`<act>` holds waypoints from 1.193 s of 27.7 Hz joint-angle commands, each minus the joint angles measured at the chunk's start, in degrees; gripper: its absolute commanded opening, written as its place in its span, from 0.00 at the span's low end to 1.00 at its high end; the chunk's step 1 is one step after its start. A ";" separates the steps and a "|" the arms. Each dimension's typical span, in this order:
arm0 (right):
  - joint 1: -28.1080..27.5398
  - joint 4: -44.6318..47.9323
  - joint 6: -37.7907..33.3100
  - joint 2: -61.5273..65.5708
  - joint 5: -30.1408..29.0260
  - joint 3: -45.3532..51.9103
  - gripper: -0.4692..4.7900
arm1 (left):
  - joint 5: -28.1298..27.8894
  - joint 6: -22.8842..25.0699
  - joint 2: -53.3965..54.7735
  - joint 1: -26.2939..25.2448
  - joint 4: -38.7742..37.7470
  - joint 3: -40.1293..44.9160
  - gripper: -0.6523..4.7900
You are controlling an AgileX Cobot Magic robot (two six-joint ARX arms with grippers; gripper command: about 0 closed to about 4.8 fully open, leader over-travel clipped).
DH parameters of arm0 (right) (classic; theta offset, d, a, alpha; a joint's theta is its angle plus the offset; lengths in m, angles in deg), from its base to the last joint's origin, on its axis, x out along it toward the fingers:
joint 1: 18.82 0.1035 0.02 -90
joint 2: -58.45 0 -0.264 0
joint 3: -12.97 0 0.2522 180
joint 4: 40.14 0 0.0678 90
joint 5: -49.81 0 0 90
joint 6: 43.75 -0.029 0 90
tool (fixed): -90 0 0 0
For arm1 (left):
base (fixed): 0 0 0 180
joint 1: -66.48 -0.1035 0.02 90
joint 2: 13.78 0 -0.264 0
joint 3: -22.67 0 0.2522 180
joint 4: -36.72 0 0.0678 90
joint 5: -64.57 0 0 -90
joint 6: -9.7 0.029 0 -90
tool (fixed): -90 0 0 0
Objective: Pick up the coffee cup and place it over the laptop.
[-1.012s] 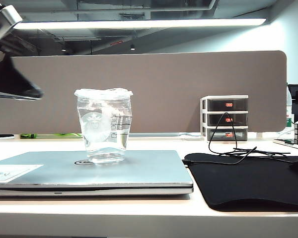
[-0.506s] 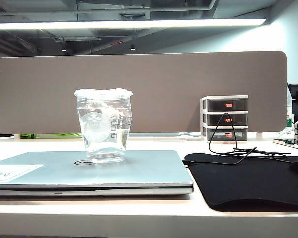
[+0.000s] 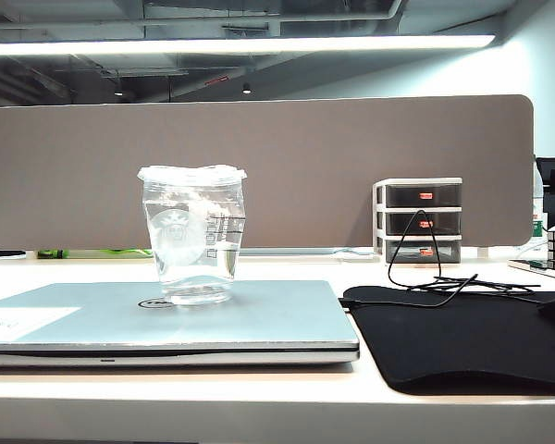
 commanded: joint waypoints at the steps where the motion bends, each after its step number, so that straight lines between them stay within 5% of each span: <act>1: 0.02 0.61 0.02 -0.11 -1.51 0.28 0.08 | -1.90 -1.53 -2.01 -0.04 -1.14 0.83 0.11; 10: 0.02 0.61 0.04 -0.11 -2.89 0.28 0.08 | -0.61 -1.33 -5.29 -0.04 3.45 6.93 0.11; 14: 0.00 0.66 0.09 -0.11 -2.86 0.28 0.08 | 8.07 -1.33 -7.56 -0.04 10.19 11.45 0.11; 28: 0.02 1.09 0.26 -0.11 -3.06 0.28 0.08 | 7.85 0.83 -7.56 -0.09 7.41 15.43 0.11; 33: -0.02 1.11 3.89 -0.11 1.66 0.28 0.08 | 7.89 1.22 -7.56 -0.09 7.02 15.43 0.11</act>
